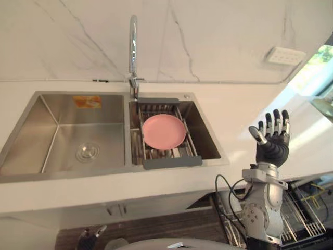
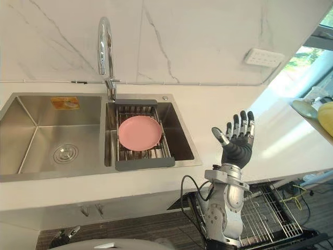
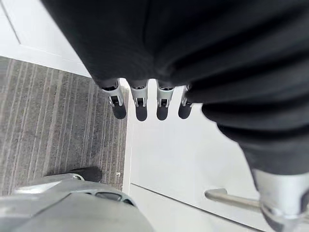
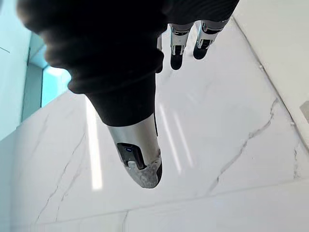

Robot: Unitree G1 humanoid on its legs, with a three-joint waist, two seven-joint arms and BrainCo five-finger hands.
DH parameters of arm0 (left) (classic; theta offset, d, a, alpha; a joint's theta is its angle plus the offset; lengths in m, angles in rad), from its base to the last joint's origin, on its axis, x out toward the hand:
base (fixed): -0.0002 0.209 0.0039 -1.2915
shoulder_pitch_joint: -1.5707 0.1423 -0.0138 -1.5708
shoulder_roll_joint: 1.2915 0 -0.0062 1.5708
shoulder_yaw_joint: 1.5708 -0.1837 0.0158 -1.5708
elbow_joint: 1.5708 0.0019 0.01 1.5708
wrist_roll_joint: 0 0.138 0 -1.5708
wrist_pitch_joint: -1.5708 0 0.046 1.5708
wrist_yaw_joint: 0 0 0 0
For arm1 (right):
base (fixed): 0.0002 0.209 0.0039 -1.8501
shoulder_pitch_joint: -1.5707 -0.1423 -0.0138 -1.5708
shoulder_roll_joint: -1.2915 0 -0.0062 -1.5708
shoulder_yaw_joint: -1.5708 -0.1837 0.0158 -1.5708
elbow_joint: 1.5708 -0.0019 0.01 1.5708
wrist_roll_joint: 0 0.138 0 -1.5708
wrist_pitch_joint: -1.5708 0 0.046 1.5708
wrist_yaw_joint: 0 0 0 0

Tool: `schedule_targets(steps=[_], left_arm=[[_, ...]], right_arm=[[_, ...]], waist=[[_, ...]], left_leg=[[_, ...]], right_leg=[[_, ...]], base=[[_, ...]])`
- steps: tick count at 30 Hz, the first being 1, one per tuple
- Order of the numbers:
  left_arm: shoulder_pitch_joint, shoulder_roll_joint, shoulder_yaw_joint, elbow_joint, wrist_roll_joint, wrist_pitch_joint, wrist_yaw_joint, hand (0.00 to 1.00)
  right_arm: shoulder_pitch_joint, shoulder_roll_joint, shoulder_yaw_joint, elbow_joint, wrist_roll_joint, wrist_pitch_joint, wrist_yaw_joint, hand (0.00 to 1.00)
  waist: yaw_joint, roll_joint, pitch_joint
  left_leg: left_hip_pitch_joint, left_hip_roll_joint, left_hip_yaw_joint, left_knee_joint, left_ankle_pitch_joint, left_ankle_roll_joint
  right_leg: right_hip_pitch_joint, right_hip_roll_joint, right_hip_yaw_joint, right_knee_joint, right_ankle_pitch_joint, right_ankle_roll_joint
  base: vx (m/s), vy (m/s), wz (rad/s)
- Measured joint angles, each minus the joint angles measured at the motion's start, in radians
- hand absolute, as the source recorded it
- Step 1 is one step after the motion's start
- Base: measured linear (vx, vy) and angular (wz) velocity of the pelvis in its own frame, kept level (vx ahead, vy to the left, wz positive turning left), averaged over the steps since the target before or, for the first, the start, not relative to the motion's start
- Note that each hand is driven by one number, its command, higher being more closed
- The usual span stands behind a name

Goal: Walk over to the sink, pick up the cup, carry it to the dishwasher, place the cup inside the dishwasher, then close the dishwasher door

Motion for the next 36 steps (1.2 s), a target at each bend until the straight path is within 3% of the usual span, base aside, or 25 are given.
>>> schedule_targets(steps=[2,5,8,10,11,14,19,21,26,31,36], left_arm=[[0.004,0.0,0.01,0.003,0.0,-0.001,0.007,0.0],[0.01,-0.018,0.029,0.013,0.001,-0.01,0.023,0.0],[0.014,-0.033,0.03,0.04,0.001,-0.012,0.03,0.0],[0.04,-0.045,0.031,0.039,0.014,-0.013,0.039,0.0],[0.045,-0.045,0.031,0.039,0.021,-0.013,0.04,0.0],[0.062,-0.035,0.03,0.039,0.041,-0.012,0.042,0.0],[0.058,0.006,0.033,0.039,0.071,-0.009,0.041,0.0],[0.058,0.015,0.034,0.039,0.081,-0.007,0.04,0.0],[0.036,0.015,0.031,0.031,0.101,-0.004,0.019,0.0],[0.027,0.015,0.015,0.031,0.109,-0.001,0.012,0.0],[0.027,0.017,0.014,0.03,0.118,0.002,0.0,0.0]], right_arm=[[-0.005,-0.014,-0.001,0.012,-0.001,0.024,0.014,0.0],[-0.032,-0.09,0.0,0.063,-0.093,0.053,0.052,0.0],[-0.047,-0.166,0.02,0.085,-0.241,0.073,0.084,0.0],[-0.078,-0.238,0.047,0.082,-0.455,0.086,0.092,0.0],[-0.088,-0.26,0.054,0.082,-0.504,0.091,0.101,0.0],[-0.178,-0.371,0.09,0.081,-0.739,0.114,0.152,0.0],[-0.314,-0.442,0.18,0.081,-1.003,0.104,0.214,0.0],[-0.333,-0.447,0.22,0.084,-1.067,0.087,0.242,0.0],[-0.378,-0.475,0.332,0.147,-1.201,0.048,0.308,0.0],[-0.383,-0.498,0.44,0.256,-1.318,0.046,0.348,0.0],[-0.383,-0.51,0.485,0.307,-1.373,0.047,0.37,0.0]], waist=[[0.008,-0.006,-0.005],[0.012,0.013,-0.009],[0.011,0.033,-0.004],[0.008,0.05,-0.014],[0.009,0.05,-0.014],[0.012,0.033,-0.013],[0.027,-0.005,-0.022],[0.031,-0.024,-0.035],[0.03,-0.025,-0.037],[0.03,0.006,-0.021],[0.031,0.009,-0.018]], left_leg=[[0.034,0.005,-0.011,-0.065,0.047,-0.016],[0.064,0.011,-0.026,-0.145,0.112,-0.034],[0.058,0.011,-0.043,-0.145,0.131,-0.042],[0.045,0.01,-0.062,-0.145,0.136,-0.038],[0.042,0.01,-0.066,-0.145,0.14,-0.038],[0.014,0.005,-0.095,-0.145,0.155,-0.034],[-0.021,-0.005,-0.123,-0.145,0.168,-0.033],[-0.035,-0.008,-0.131,-0.145,0.176,-0.024],[-0.043,-0.018,-0.153,-0.145,0.185,-0.019],[-0.042,-0.03,-0.174,-0.145,0.181,-0.02],[-0.056,-0.04,-0.173,-0.145,0.181,-0.018]], right_leg=[[0.028,0.012,-0.006,-0.023,-0.022,0.013],[0.033,0.025,-0.029,-0.028,-0.065,0.017],[0.037,0.026,-0.056,-0.025,-0.098,0.009],[0.03,0.026,-0.078,-0.029,-0.111,0.009],[0.03,0.026,-0.082,-0.029,-0.113,0.012],[0.025,0.023,-0.109,-0.037,-0.109,0.014],[0.021,0.019,-0.14,-0.063,-0.086,0.007],[0.015,0.018,-0.147,-0.064,-0.076,0.008],[0.017,0.01,-0.167,-0.059,-0.075,0.008],[0.031,0.005,-0.202,-0.066,-0.088,0.015],[0.031,-0.008,-0.217,-0.066,-0.098,0.023]], base=[[0.02,-0.22,0.23],[0.02,-0.126,0.19],[-0.06,-0.081,0.19],[-0.08,-0.033,0.22],[-0.07,-0.014,0.23],[-0.06,-0.001,0.27],[-0.01,0.007,0.21],[0.04,-0.002,0.12],[0.0,-0.001,0.12],[-0.08,-0.001,0.16],[-0.02,0.01,0.13]])
